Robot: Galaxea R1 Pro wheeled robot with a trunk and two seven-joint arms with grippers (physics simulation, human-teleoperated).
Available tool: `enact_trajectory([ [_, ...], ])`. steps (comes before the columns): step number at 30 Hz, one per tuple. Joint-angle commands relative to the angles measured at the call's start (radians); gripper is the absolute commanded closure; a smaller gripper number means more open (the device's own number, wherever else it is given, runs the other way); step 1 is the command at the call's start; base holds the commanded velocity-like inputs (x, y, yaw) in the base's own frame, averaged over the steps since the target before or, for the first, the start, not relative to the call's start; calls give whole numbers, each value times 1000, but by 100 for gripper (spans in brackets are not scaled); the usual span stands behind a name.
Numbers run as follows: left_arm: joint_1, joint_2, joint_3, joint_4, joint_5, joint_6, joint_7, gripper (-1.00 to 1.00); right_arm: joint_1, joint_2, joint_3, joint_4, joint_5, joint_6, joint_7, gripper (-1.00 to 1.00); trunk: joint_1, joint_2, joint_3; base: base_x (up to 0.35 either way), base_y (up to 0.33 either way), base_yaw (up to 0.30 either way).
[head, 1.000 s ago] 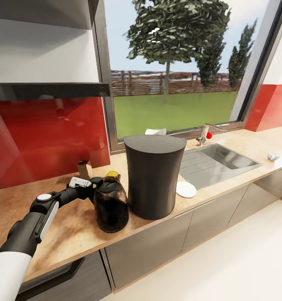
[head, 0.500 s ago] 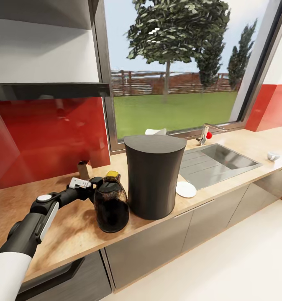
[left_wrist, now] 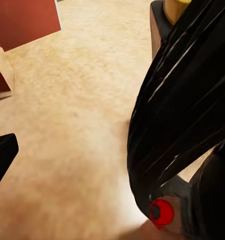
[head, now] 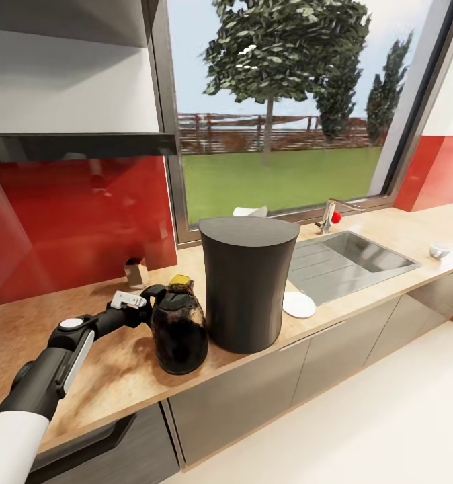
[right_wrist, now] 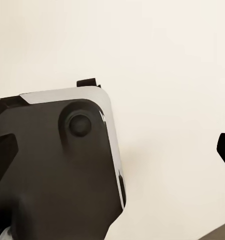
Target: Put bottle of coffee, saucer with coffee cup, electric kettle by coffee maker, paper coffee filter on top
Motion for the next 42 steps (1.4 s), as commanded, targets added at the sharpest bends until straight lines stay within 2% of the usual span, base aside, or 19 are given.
enact_trajectory([
  [1,0,1,-1,-1,1,7,-3,-100,0,0,7,1,-8,-3,-1,-100,0,-2,-2,0,0,0],
  [16,1,1,-1,-1,1,5,-6,-100,0,-1,7,1,-8,-3,-1,-100,0,-2,-2,-62,0,0],
  [22,1,1,0,-1,2,5,-6,-100,0,-2,7,2,-8,-3,-1,-100,0,-2,-2,-182,171,0],
  [32,2,1,0,-1,1,5,-6,-100,0,-2,7,2,-8,-3,-1,-100,0,-2,-2,-26,34,0],
  [42,25,1,0,-3,2,2,-6,-100,-1,-2,7,2,-8,-3,-3,-100,0,-2,-2,-282,0,0],
])
